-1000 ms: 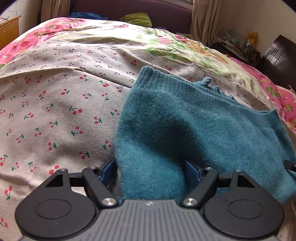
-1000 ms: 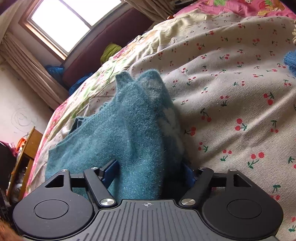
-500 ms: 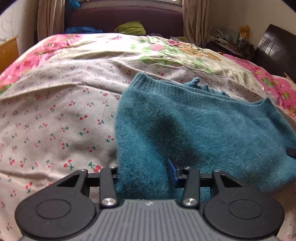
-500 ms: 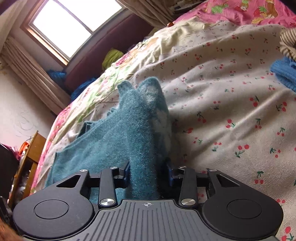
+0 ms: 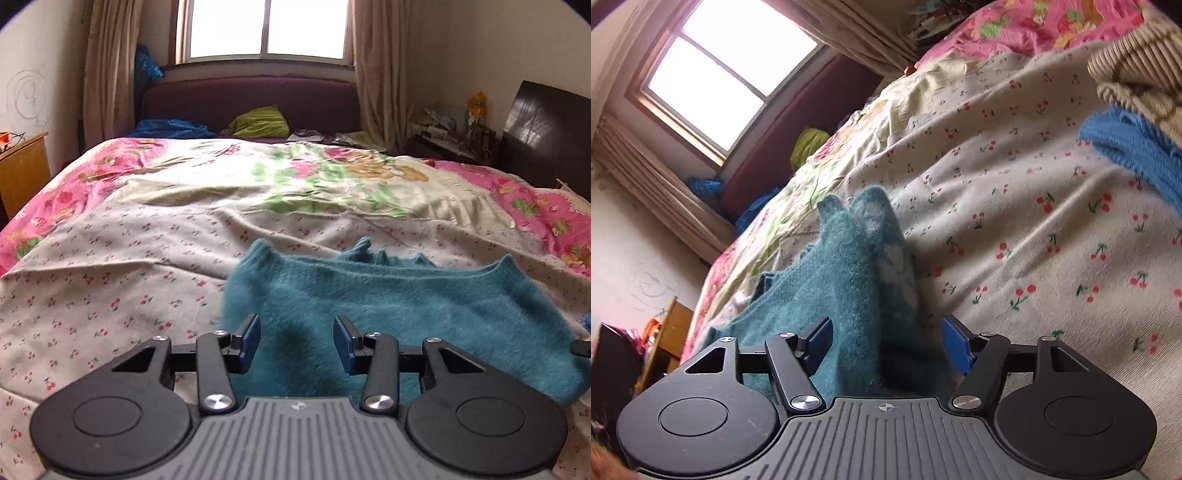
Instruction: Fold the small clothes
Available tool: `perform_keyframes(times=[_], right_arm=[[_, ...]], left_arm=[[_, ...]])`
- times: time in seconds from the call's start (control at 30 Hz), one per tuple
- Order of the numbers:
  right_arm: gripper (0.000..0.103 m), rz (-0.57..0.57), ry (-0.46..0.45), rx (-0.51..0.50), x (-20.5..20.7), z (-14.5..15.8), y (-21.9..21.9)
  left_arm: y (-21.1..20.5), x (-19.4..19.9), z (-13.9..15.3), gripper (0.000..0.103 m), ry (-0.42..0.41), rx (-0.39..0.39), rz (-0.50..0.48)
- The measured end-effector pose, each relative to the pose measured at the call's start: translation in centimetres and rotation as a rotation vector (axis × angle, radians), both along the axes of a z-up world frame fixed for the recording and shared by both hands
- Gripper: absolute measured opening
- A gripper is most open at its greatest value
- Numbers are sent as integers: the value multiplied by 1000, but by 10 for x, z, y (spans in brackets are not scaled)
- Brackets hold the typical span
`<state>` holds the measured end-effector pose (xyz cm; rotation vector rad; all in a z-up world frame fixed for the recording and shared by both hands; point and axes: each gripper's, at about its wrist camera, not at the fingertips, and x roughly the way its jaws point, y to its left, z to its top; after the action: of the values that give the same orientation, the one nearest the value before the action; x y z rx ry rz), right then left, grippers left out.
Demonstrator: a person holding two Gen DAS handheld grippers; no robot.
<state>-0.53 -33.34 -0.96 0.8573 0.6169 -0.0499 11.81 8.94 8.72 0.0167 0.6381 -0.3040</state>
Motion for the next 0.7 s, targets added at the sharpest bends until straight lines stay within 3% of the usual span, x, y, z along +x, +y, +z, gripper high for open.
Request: perform_keyframes(times=[0.1,0.23,0.5,0.7], right_arm=[[75,-3,22,60,7,-17,0],[77,7,-17,96,17,-29,3],[79,33,-83,84,28,-36,15],[61,25,-92,32,22,-40,20]], left_arm=[[-32,3,-2,53,-1,25,-59],[-82,9,-27,53,20,85,-123],[-136,17,-69,54,21,203,-113],[-137,15,-70,55,17,230,-113]])
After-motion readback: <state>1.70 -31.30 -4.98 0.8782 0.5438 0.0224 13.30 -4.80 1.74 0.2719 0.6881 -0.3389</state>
